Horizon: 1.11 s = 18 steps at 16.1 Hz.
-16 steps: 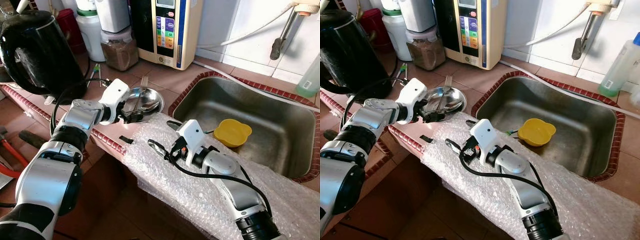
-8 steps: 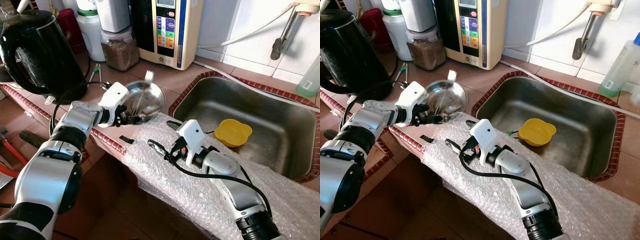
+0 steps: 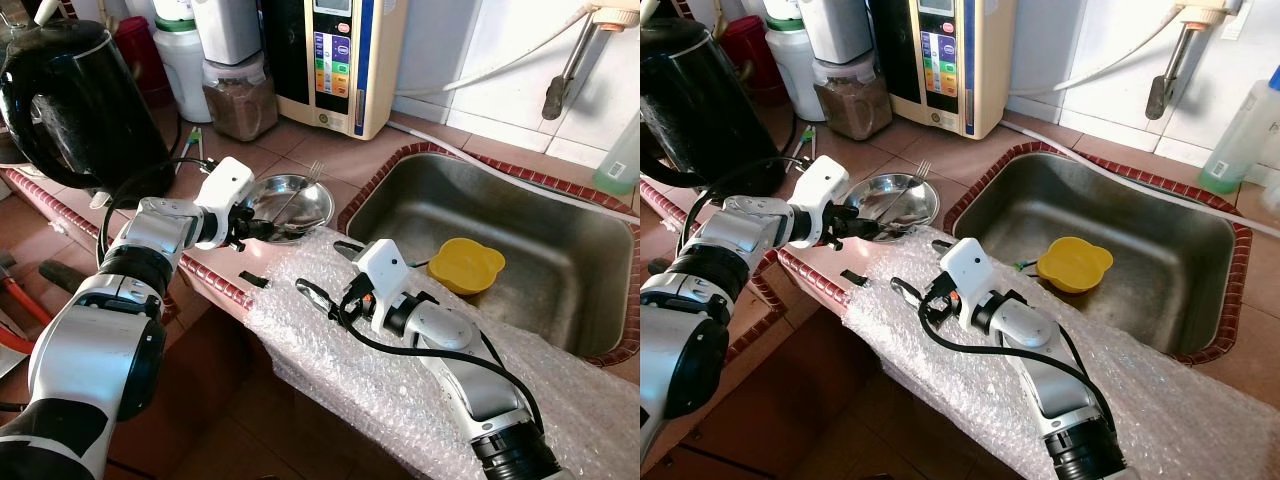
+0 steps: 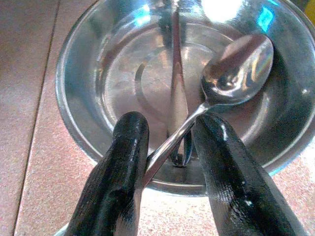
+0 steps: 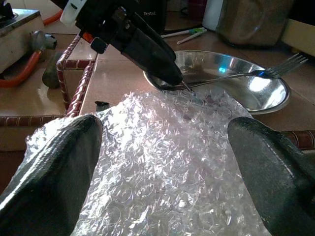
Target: Kitchen organization
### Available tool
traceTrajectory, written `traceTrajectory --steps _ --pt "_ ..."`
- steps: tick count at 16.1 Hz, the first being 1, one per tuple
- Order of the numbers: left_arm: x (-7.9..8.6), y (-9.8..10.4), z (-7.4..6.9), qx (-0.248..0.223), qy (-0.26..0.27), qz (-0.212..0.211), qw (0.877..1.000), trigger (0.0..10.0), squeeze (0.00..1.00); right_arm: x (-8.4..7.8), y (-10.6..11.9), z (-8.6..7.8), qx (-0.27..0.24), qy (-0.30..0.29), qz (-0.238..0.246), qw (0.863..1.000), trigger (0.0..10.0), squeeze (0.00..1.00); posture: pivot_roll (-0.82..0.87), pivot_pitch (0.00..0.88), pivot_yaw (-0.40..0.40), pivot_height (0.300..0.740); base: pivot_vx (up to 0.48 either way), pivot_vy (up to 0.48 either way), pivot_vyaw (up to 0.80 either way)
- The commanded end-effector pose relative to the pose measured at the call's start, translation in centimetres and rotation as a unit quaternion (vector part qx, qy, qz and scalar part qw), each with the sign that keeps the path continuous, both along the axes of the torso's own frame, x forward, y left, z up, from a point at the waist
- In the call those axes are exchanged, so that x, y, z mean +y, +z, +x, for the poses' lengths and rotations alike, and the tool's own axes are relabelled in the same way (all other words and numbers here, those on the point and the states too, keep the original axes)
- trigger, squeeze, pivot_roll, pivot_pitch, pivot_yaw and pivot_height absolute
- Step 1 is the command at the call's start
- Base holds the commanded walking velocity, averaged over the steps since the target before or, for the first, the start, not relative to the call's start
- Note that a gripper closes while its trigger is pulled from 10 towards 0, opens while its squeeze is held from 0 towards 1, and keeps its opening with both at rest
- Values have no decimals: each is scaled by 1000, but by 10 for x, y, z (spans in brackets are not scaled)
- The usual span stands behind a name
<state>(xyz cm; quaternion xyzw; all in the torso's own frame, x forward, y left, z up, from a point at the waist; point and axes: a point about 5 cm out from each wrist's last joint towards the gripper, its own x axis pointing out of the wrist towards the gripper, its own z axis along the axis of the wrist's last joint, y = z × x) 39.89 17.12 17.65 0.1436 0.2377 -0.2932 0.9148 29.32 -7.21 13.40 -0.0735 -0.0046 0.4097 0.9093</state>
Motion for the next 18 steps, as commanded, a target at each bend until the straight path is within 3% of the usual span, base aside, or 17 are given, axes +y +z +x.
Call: traceTrajectory --steps 1,4,7,11,12,14,15,16,18 --pt "4 9 3 -8 20 -10 1000 0 0 2 1 0 -2 3 -1 1000 10000 0 -72 37 103 740 0 0 0" --pt "5 9 4 -9 31 -20 999 0 0 1 1 1 -3 1 -2 1000 10000 0 -75 38 102 740 0 0 0" --pt "7 14 8 -37 99 -63 992 0 0 0 1 1 -5 -2 -5 1000 10000 0 -78 40 99 740 0 0 0" --pt "10 18 11 -57 148 -99 982 0 0 -2 0 1 -6 -6 -7 1000 10000 0 -80 42 92 740 0 0 0" --pt "10 19 11 -59 148 -100 982 0 0 -2 0 1 -5 -6 -8 1000 10000 0 -81 42 92 740 0 0 0" --pt "6 17 10 -65 105 -56 991 392 0 -2 0 1 -6 -8 -10 1000 10000 0 -80 42 89 740 0 0 0" --pt "6 17 10 -67 99 -51 991 7922 0 -2 0 1 -6 -8 -10 1000 10000 0 -80 42 89 740 0 0 0" --pt "8 24 12 -78 102 -60 990 10000 1000 -3 0 2 -6 -9 -12 1000 10000 0 -81 42 91 740 0 0 0" --pt "7 28 12 -83 93 -59 990 10000 1000 -3 0 2 -7 -12 -12 1000 10000 0 -82 43 92 740 0 0 0"
